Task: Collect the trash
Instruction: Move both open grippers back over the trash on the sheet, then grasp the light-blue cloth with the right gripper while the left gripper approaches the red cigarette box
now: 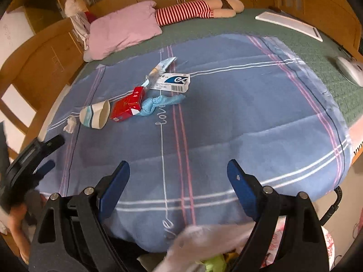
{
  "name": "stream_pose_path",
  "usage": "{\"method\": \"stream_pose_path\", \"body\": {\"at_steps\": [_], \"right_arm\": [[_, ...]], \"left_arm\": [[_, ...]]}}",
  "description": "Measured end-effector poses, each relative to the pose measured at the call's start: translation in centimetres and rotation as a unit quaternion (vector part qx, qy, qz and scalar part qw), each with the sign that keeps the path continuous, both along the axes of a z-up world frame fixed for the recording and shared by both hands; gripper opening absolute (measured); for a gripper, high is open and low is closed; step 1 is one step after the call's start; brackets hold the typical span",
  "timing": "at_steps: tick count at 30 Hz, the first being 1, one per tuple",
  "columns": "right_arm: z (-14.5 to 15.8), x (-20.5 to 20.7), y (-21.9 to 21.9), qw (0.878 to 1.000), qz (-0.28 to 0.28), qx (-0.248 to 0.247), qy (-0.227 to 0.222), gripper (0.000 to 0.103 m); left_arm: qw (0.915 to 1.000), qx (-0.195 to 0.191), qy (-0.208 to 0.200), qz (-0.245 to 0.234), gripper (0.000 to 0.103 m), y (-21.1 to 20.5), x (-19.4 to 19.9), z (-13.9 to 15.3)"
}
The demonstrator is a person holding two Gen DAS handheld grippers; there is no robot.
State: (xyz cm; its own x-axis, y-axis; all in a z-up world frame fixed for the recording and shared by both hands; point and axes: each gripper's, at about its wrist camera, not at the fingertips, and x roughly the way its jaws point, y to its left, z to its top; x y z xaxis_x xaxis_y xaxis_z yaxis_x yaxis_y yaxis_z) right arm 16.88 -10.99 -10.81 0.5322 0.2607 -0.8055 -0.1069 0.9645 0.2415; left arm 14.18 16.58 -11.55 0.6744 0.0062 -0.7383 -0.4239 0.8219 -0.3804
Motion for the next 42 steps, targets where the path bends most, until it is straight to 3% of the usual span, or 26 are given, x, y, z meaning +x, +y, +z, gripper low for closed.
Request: {"method": "stream_pose_path", "body": {"at_steps": [3, 6, 13, 33, 36, 40, 42], "right_arm": [[-0.3, 0.3, 1.0, 1.0, 0.009, 0.021, 0.013, 0.086], [-0.9, -0.3, 2.5, 0.999, 0.031, 0.006, 0.017, 0.086], [-1.0, -0.7, 1.7, 1.0, 0.016, 0.007, 0.023, 0.086], [-1.8, -0.2, 1.8, 0.999, 0.015, 0.001, 0.032, 0.086], [-1.1, 1.3, 2.4, 1.0, 0.017, 0.001, 0.023, 0.086], [0.3, 4.9, 5.2, 0.999, 0.038, -0.014, -0.021, 0.086], [-0.1, 7.6, 7.4, 0.998, 0.06, -0.009, -0.022, 0.086]], "left_arm": [[0.999, -0.029, -0.006, 0.033, 0.098, 1.2, -0.4, -0.4], [0.9974, -0.053, -0.007, 0.048, 0.099, 1.8, -0.6, -0.6], [0.9987, -0.033, -0.006, 0.037, 0.099, 1.1, -0.5, -0.3], [0.9986, -0.035, -0.002, 0.038, 0.099, 1.0, -0.3, -0.5], [0.9963, -0.07, 0.004, 0.05, 0.099, 2.3, 0.0, -1.4], [0.9793, -0.158, 0.032, 0.121, 0.099, 5.7, -0.6, -3.9], [0.9724, -0.179, 0.038, 0.145, 0.099, 6.5, -1.0, -4.6]]}}
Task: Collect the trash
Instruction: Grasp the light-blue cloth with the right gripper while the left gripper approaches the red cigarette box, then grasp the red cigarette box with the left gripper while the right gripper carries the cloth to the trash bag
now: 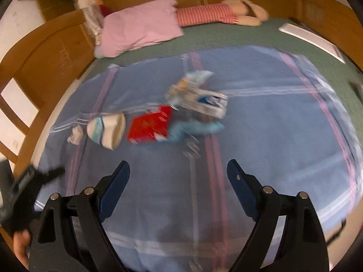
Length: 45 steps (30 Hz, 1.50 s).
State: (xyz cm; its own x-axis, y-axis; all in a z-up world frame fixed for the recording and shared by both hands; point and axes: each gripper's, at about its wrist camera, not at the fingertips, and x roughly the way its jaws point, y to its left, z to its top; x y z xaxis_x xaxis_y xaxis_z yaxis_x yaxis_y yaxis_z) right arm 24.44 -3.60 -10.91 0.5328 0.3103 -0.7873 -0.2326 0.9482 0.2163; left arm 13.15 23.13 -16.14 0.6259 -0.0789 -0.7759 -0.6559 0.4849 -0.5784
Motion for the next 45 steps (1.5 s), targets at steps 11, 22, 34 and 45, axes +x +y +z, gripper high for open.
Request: {"method": "stream_pose_path", "body": {"at_steps": [11, 22, 34, 45], "right_arm": [[-7.0, 12.2, 5.2, 0.996, -0.042, -0.013, 0.082, 0.065], [-6.1, 2.3, 5.2, 0.984, 0.141, 0.009, 0.106, 0.024], [-3.8, 2.4, 5.5, 0.989, 0.123, -0.08, 0.018, 0.077], [-8.6, 4.0, 3.1, 0.99, 0.073, -0.074, 0.092, 0.027]], "left_arm": [[0.9985, 0.051, -0.019, -0.001, 0.099, -0.8, 0.1, 1.6], [0.9994, 0.033, -0.01, 0.004, 0.099, -0.7, 0.2, 0.9], [0.9991, 0.042, -0.003, 0.003, 0.099, -1.1, 0.3, 0.9], [0.9802, 0.137, 0.031, -0.14, 0.099, -5.6, 3.1, 2.0]]}}
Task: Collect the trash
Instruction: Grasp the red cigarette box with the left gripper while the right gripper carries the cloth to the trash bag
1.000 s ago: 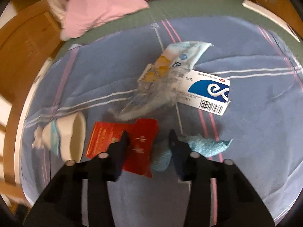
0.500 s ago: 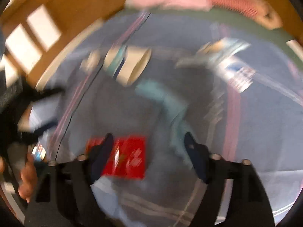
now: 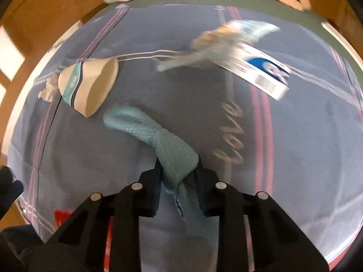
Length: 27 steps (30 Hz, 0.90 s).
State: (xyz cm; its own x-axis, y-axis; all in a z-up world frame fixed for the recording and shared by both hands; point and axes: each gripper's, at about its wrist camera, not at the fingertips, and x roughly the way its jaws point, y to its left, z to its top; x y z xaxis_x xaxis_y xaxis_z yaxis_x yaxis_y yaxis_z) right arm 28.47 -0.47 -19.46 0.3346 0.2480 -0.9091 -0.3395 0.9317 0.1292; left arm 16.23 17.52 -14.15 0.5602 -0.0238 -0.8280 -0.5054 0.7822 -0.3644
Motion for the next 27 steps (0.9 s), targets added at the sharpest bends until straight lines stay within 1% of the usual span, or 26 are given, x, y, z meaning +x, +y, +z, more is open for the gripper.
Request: {"method": "stream_pose_path", "body": {"at_steps": [1, 2, 3, 4, 6, 7, 8, 10, 12, 14, 15, 17, 19, 20, 22, 23, 24, 25, 26, 27], "right_arm": [[0.3, -0.3, -1.0, 1.0, -0.008, 0.004, -0.001, 0.027], [1.0, -0.8, -2.6, 1.0, -0.019, 0.012, -0.007, 0.028], [1.9, -1.6, -4.4, 0.999, -0.027, 0.024, -0.016, 0.028], [2.8, -2.3, -6.0, 0.999, -0.034, 0.036, -0.024, 0.028], [4.1, -3.8, -8.6, 0.997, -0.05, 0.057, -0.032, 0.028], [4.9, -4.8, -10.4, 0.995, -0.061, 0.073, -0.036, 0.028], [5.6, -5.8, -12.0, 0.993, -0.069, 0.088, -0.04, 0.028], [6.8, -8.2, -14.9, 0.989, -0.082, 0.109, -0.049, 0.028], [7.4, -9.8, -16.4, 0.987, -0.091, 0.117, -0.058, 0.028], [7.9, -11.9, -18.1, 0.983, -0.107, 0.138, -0.059, 0.028], [8.0, -12.9, -19.0, 0.98, -0.114, 0.154, -0.056, 0.028], [8.4, -14.6, -20.3, 0.975, -0.123, 0.175, -0.055, 0.028], [8.5, -15.7, -20.7, 0.974, -0.126, 0.181, -0.054, 0.028], [8.5, -16.2, -20.8, 0.974, -0.126, 0.182, -0.052, 0.028], [8.3, -16.8, -20.9, 0.975, -0.12, 0.181, -0.047, 0.028], [8.4, -17.2, -21.1, 0.976, -0.117, 0.179, -0.048, 0.028], [8.4, -17.4, -21.1, 0.976, -0.115, 0.178, -0.049, 0.028], [8.4, -17.5, -21.1, 0.976, -0.114, 0.18, -0.048, 0.028], [8.3, -17.6, -21.3, 0.975, -0.115, 0.183, -0.046, 0.028], [8.2, -17.7, -21.4, 0.974, -0.117, 0.19, -0.043, 0.028]], "left_arm": [[0.9985, 0.028, 0.009, -0.047, 0.099, -1.7, 0.7, 0.1], [0.9957, 0.045, 0.015, -0.08, 0.099, -2.9, 1.0, 0.2], [0.9896, 0.066, 0.023, -0.126, 0.099, -4.5, 1.4, 0.1], [0.9796, 0.089, 0.03, -0.178, 0.099, -6.5, 1.8, 0.0], [0.9676, 0.099, 0.037, -0.229, 0.099, -8.5, 2.0, -0.3], [0.961, 0.097, 0.043, -0.255, 0.099, -9.5, 2.1, -0.6], [0.9572, 0.095, 0.05, -0.269, 0.099, -9.9, 2.1, -0.9], [0.9532, 0.097, 0.061, -0.28, 0.099, -10.4, 2.1, -1.2], [0.9534, 0.092, 0.061, -0.281, 0.099, -10.2, 2.0, -1.2], [0.957, 0.047, 0.046, -0.283, 0.099, -9.2, 1.9, -0.9], [0.9596, 0.018, 0.035, -0.279, 0.099, -8.3, 1.8, -0.7], [0.9659, -0.034, 0.009, -0.256, 0.099, -6.3, 1.4, -0.4], [0.968, -0.086, -0.007, -0.236, 0.099, -4.4, 0.9, -0.4], [0.9684, -0.093, -0.005, -0.231, 0.099, -4.3, 0.7, -0.4], [0.9698, -0.085, 0.005, -0.228, 0.099, -4.3, 0.7, -0.4], [0.9692, -0.075, 0.007, -0.235, 0.099, -4.6, 0.8, -0.3], [0.9686, -0.06, 0.012, -0.241, 0.099, -5.1, 1.0, -0.3], [0.9686, -0.031, 0.027, -0.245, 0.099, -5.8, 1.1, -0.5], [0.967, -0.011, 0.044, -0.251, 0.099, -6.5, 1.4, -0.8], [0.9641, 0.001, 0.058, -0.259, 0.099, -6.9, 1.6, -1.1]]}}
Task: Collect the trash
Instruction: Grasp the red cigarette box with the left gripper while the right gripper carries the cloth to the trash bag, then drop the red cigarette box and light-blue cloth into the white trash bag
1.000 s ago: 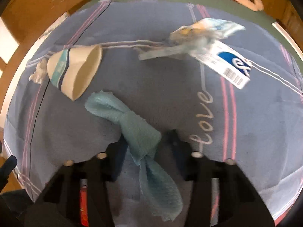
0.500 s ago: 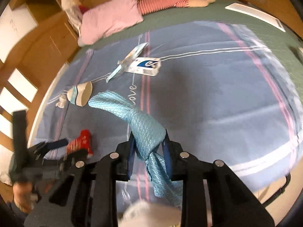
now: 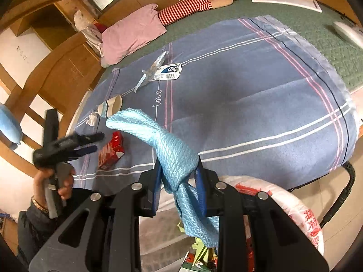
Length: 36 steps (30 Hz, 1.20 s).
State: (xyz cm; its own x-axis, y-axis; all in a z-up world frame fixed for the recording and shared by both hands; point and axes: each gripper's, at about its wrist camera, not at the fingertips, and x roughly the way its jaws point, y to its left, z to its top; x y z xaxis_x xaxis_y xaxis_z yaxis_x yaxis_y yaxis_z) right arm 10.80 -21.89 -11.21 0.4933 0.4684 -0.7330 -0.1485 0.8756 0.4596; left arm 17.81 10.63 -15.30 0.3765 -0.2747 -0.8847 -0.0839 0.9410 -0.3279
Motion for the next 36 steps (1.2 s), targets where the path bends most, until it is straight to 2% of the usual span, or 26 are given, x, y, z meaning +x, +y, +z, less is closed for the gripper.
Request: {"method": "stream_pose_path", "body": {"at_steps": [4, 7, 10, 13, 17, 20, 24, 27, 30, 32, 34, 36], "right_arm": [[-0.1, -0.3, -0.1, 1.0, 0.001, 0.006, 0.003, 0.028], [-0.1, -0.6, 0.0, 1.0, 0.004, 0.011, 0.003, 0.028], [-0.3, -0.8, 0.3, 1.0, 0.01, 0.016, 0.006, 0.028], [-0.4, -1.0, 0.8, 1.0, 0.017, 0.019, 0.007, 0.028], [-0.5, -1.2, 1.0, 0.999, 0.019, 0.024, 0.01, 0.028], [-0.5, -1.4, 1.0, 1.0, 0.021, 0.022, 0.008, 0.028], [-0.6, -1.6, 1.1, 1.0, 0.021, 0.012, 0.007, 0.028], [-0.5, -1.8, 1.3, 1.0, 0.025, 0.005, 0.002, 0.028], [-0.4, -2.1, 1.6, 0.999, 0.03, -0.016, -0.005, 0.028], [-0.1, -2.4, 1.8, 0.999, 0.033, -0.038, -0.013, 0.028], [0.3, -2.8, 2.0, 0.997, 0.033, -0.059, -0.022, 0.028], [1.1, -3.3, 2.2, 0.995, 0.034, -0.086, -0.035, 0.028]], "left_arm": [[0.9978, 0.039, 0.05, -0.021, 0.099, -1.1, 0.8, -1.9], [0.9971, 0.053, 0.051, -0.018, 0.099, -1.1, 1.0, -2.2], [0.9944, 0.09, 0.055, 0.009, 0.099, -0.7, 1.3, -2.6], [0.9891, 0.122, 0.068, 0.047, 0.099, 0.3, 1.6, -3.2], [0.9781, 0.166, 0.123, 0.023, 0.096, -0.4, 2.7, -5.2], [0.9821, 0.153, 0.11, 0.013, 0.084, -0.5, 2.8, -4.9], [0.9848, 0.143, 0.098, 0.012, 0.08, -0.3, 2.7, -4.3], [0.989, 0.136, 0.058, -0.012, 0.08, -1.2, 2.2, -3.0], [0.9885, 0.147, -0.019, -0.027, 0.08, -2.2, 0.6, 0.0], [0.9837, 0.162, -0.077, -0.01, 0.08, -3.1, -1.4, 2.2], [0.9791, 0.16, -0.126, 0.003, 0.08, -4.7, -4.0, 4.4], [0.971, 0.173, -0.164, -0.005, 0.08, -7.2, -7.0, 6.4]]}}
